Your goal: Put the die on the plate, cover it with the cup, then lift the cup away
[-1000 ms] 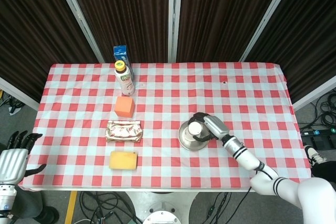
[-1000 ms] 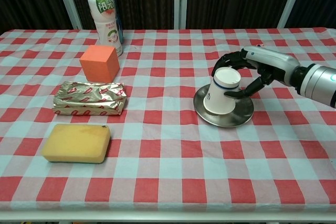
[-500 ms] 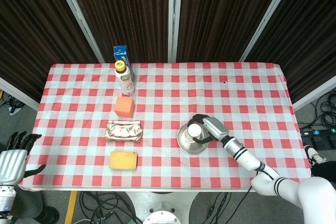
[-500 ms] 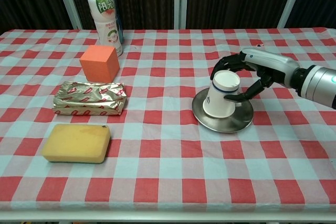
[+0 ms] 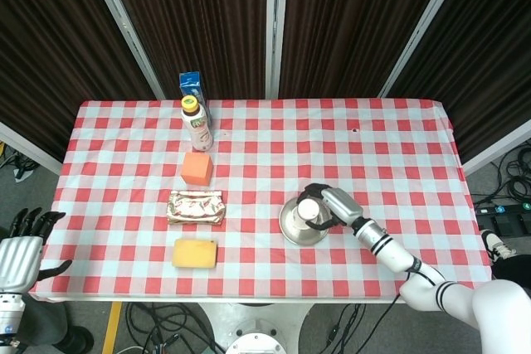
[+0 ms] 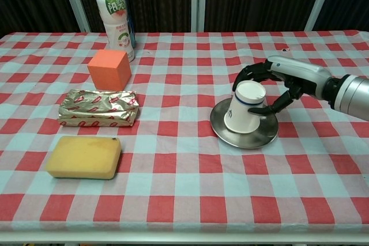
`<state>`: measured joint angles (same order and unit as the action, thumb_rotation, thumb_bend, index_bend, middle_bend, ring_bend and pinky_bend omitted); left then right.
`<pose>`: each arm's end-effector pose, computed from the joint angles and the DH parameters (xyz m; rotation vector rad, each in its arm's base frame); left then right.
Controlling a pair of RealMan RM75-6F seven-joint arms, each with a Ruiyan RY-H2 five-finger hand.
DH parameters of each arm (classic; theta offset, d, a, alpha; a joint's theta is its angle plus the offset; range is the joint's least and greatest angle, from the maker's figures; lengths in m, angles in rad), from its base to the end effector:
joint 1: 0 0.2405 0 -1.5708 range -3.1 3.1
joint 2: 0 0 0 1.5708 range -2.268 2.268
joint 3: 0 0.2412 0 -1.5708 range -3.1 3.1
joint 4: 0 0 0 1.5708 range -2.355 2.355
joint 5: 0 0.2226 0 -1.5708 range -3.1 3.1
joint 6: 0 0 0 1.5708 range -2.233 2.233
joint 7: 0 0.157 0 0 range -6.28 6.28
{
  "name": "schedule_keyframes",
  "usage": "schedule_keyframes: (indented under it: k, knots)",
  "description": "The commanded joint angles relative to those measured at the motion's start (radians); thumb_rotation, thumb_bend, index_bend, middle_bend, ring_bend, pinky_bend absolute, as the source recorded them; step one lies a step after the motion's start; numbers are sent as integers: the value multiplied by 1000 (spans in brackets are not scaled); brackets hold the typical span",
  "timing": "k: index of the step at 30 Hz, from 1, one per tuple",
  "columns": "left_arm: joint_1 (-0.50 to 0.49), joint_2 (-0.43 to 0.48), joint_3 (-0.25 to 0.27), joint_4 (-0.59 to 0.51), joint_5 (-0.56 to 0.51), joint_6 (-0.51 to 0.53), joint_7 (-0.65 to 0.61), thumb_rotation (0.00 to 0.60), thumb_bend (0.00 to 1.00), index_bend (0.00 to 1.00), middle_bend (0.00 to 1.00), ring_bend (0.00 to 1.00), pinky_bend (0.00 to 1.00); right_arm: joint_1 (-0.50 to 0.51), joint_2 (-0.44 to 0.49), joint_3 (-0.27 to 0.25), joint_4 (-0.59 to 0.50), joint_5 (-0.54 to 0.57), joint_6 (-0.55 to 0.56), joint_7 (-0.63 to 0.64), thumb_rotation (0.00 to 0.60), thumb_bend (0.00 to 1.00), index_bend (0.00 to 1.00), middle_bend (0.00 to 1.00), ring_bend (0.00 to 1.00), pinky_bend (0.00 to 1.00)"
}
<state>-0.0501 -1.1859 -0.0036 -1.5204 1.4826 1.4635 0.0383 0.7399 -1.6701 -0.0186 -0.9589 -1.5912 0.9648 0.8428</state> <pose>-0.3285 0.1730 0.1203 -1.4048 -0.9327 -0.7811 -0.2047 -0.3550 -0.0590 1.8664 -1.5346 1.2196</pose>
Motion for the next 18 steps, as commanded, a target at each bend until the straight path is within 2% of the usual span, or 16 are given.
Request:
schedule_keyframes:
  k: [1,6,8,13,15,18]
  knots:
    - [2,0,-1,-1,-3,1,0,600,0,176,170,71,29,4,-3,-8,-7,-18,5,27,600,303,530,377,166,167]
    - [-1,0,-2,-1,-6,-5,4,600,0,176,170,71,29,1,30,-66,-50,-94,57,66,600,308,530,381,166,167]
    - [-3,0,-3,-2,-5,-7,5,600,0,176,170,71,29,0,29,-62,-40,-86,55,59,600,309,530,384,166,166]
    - [-3,1,-4,-4,-5,-5,6,600,0,176,170,71,29,0,-8,-3,25,-11,27,34,600,309,530,383,166,166]
    - [-2,1,-4,-4,-9,-5,6,600,0,176,170,71,29,3,-7,-6,23,-18,31,43,600,309,530,383,166,167]
    - [-2,2,-4,-6,-12,-10,7,600,0,177,170,71,29,5,12,-43,-10,-65,49,57,600,309,530,382,166,167]
